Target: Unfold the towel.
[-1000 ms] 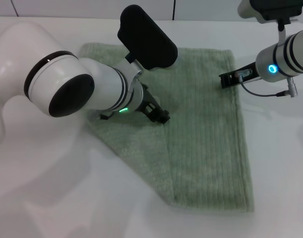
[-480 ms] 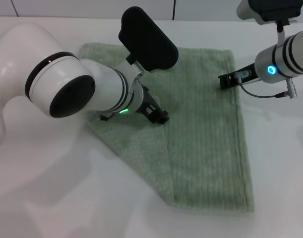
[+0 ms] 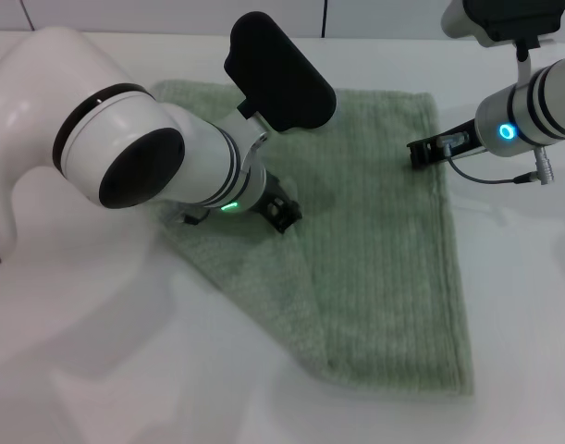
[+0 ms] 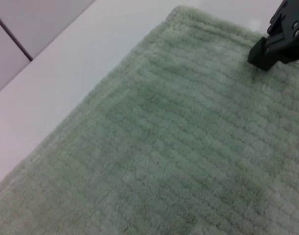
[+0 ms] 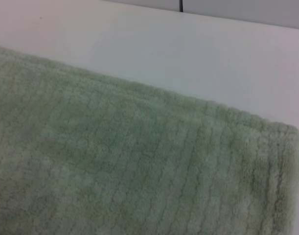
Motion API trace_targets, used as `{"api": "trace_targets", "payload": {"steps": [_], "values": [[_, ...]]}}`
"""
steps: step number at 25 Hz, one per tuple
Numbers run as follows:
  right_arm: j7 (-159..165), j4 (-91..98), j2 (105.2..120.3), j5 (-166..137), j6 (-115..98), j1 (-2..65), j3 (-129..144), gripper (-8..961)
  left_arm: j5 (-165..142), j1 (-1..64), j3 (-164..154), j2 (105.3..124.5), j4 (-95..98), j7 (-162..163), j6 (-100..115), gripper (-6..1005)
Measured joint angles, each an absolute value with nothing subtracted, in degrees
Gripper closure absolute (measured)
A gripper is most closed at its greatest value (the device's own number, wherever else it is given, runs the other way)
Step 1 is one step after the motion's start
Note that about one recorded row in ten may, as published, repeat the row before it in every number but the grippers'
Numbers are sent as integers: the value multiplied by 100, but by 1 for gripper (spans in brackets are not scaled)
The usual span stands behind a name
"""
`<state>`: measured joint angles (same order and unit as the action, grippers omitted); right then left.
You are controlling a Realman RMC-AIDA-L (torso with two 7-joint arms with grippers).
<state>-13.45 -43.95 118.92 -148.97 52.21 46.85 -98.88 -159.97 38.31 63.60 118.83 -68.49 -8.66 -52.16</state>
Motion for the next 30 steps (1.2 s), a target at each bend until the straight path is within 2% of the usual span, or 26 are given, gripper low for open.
{"api": "trace_targets", "payload": {"steps": [1, 17, 30], "values": [[-1345, -4395, 11892, -14897, 5221, 4684, -9887, 887, -15997, 3831, 6359, 11883, -6876, -859, -5238, 615], [-1357, -4397, 11891, -14897, 5219, 4657, -9888, 881, -16479, 3734, 6372, 11868, -8159, -420, -6526, 952], [-1358, -4472, 11882, -14897, 5223, 4615, -9919, 875, -16553, 3738, 6510, 11849, -8666, -52, -7883, 929]]}}
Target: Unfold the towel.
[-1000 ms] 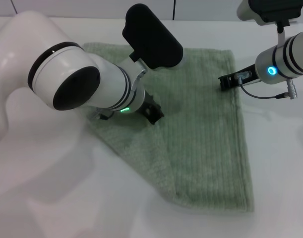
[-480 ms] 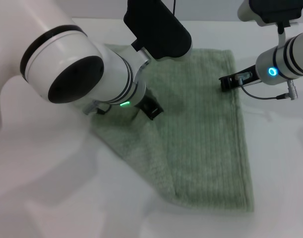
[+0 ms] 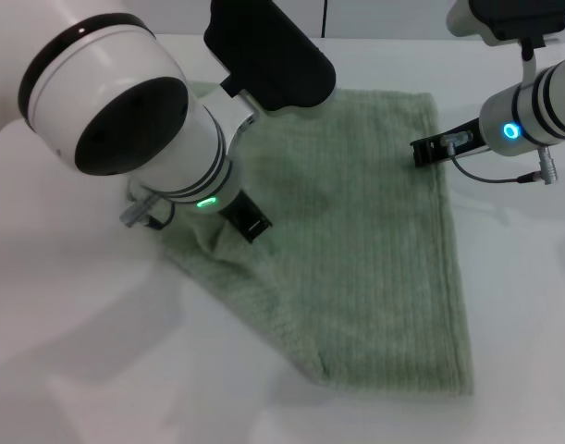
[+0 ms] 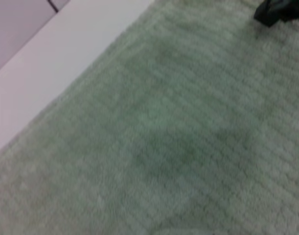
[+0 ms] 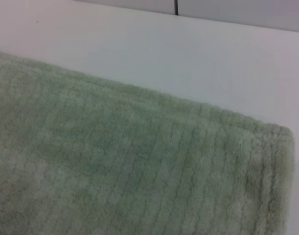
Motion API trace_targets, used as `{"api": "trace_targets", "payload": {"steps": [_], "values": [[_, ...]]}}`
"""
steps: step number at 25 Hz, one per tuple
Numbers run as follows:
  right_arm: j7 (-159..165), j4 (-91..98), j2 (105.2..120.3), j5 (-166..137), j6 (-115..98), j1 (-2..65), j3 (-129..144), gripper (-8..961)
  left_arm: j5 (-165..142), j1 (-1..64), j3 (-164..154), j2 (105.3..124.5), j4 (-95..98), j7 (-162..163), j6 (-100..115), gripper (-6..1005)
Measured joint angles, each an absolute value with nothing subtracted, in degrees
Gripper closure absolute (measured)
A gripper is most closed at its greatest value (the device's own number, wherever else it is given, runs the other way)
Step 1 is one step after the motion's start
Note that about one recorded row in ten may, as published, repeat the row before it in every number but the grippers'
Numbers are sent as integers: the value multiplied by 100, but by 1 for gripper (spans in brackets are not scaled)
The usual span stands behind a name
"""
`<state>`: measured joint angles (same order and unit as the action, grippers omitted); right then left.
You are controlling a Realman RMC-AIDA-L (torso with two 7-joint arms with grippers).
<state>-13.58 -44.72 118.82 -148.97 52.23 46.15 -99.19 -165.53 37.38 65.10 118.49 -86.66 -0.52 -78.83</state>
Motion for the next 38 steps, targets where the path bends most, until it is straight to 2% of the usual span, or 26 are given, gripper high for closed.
{"api": "trace_targets", "payload": {"steps": [38], "values": [[-1362, -4473, 11883, -14897, 5203, 4533, -9896, 860, -16568, 3894, 6531, 11830, -8867, 666, -10123, 861]]}}
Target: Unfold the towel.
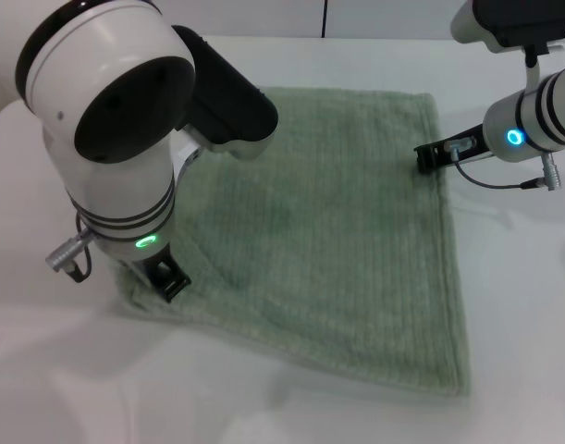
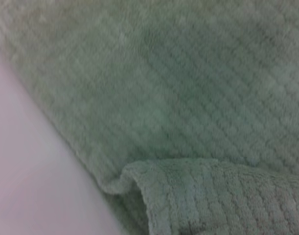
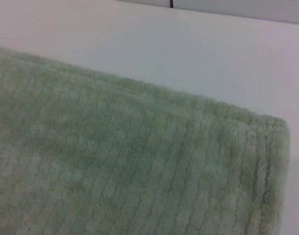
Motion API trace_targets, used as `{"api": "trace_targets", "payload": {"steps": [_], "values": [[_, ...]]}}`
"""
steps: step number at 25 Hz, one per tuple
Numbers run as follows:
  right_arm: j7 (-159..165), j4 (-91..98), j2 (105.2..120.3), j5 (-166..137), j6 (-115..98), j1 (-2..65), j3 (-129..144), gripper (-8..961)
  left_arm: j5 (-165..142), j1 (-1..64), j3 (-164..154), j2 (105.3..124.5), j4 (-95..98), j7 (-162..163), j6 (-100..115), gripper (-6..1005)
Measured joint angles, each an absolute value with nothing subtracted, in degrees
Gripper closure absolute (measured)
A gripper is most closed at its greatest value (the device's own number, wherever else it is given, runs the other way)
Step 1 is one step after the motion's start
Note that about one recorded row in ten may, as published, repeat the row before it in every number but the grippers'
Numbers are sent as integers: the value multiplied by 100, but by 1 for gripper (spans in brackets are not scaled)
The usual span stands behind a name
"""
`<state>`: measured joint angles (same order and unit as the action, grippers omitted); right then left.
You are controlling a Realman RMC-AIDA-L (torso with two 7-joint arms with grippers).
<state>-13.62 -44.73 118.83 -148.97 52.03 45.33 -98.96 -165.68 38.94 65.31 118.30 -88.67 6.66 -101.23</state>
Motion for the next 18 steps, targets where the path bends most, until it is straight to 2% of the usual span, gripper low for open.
{"api": "trace_targets", "payload": {"steps": [18], "values": [[-1362, -4473, 11877, -14897, 5203, 4517, -9896, 853, -16560, 3903, 6195, 11835, -9031, 1270, -10463, 829]]}}
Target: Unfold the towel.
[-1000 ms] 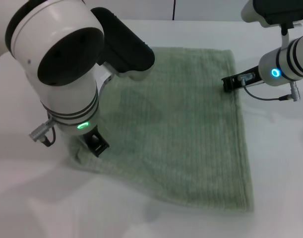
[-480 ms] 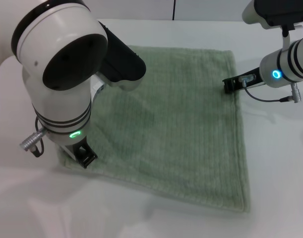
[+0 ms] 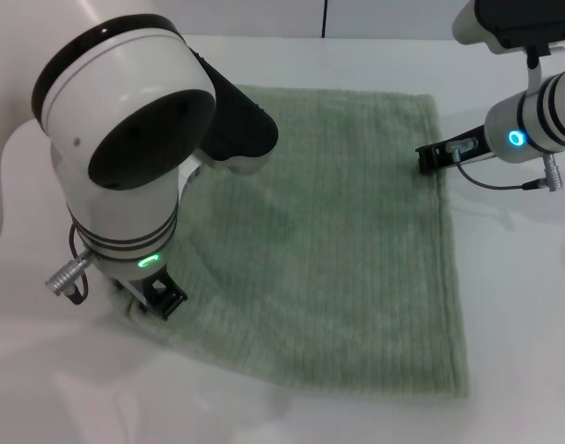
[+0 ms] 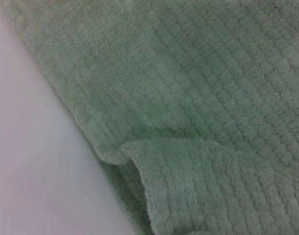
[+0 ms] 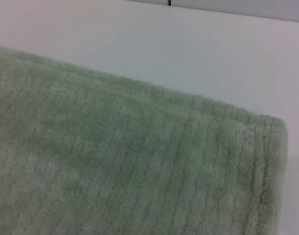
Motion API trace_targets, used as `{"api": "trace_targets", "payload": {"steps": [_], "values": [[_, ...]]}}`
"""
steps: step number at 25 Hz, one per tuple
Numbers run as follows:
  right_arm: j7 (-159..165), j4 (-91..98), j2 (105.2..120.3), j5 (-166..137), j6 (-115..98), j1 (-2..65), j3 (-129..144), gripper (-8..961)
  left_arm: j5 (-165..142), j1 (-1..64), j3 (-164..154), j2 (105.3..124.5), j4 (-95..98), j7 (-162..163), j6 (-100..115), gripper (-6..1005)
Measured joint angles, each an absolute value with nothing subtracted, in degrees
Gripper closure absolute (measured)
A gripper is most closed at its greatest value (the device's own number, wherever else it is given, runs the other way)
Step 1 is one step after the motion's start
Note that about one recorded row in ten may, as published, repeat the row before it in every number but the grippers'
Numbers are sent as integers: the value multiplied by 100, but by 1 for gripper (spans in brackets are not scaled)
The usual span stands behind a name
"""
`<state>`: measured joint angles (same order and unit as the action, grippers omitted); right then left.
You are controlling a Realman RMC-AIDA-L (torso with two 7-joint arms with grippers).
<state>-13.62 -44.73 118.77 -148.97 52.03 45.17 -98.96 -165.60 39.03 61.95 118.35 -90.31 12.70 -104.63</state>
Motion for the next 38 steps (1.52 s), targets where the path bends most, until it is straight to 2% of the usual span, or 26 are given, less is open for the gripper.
{"api": "trace_targets", "payload": {"steps": [1, 5, 14, 21, 24, 29, 31, 34, 35, 36, 37, 38], "values": [[-1362, -4474, 11875, -14897, 5203, 4518, -9897, 853, -16560, 3903, 6183, 11837, -9031, 1272, -10447, 827], [-1362, -4584, 11874, -14897, 5218, 4498, -9903, 851, -16560, 4009, 6150, 11831, -9040, 1316, -10389, 627], [-1362, -5089, 11874, -14897, 5337, 4294, -9932, 848, -16563, 4149, 6372, 11788, -9005, 1033, -9962, 394], [-1362, -5164, 11874, -14897, 5341, 4228, -9951, 845, -16576, 4261, 6490, 11731, -8978, 1054, -9998, 270], [-1500, -5403, 11881, -14897, 5163, 4133, -9952, 844, -16586, 4258, 6429, 11583, -9025, 1036, -9494, 270], [-2090, -6558, 11913, -14691, 4162, 3642, -9844, 842, -16608, 4241, 6320, 11014, -8598, 805, -7348, 270], [-2537, -7128, 11918, -14249, 3495, 3261, -9640, 841, -16609, 4069, 6510, 10905, -8412, 567, -6152, 269], [-3519, -7927, 11912, -13341, 2200, 2459, -9092, 840, -16606, 3764, 6900, 10968, -8364, 113, -5165, 269], [-3708, -8071, 11912, -13156, 1905, 2283, -8976, 839, -16592, 3194, 7697, 11365, -8413, -862, -3882, 269], [-3929, -8253, 11916, -12942, 1518, 2004, -8780, 839, -16592, 3194, 7697, 11365, -8413, -862, -3882, 269], [-4057, -8353, 11914, -12814, 1205, 1810, -8601, 838, -16575, 2712, 8133, 11673, -8516, -1726, -2870, 269], [-4162, -8435, 11901, -12698, 805, 1597, -8383, 838, -16575, 2712, 8133, 11673, -8516, -1726, -2870, 269]]}}
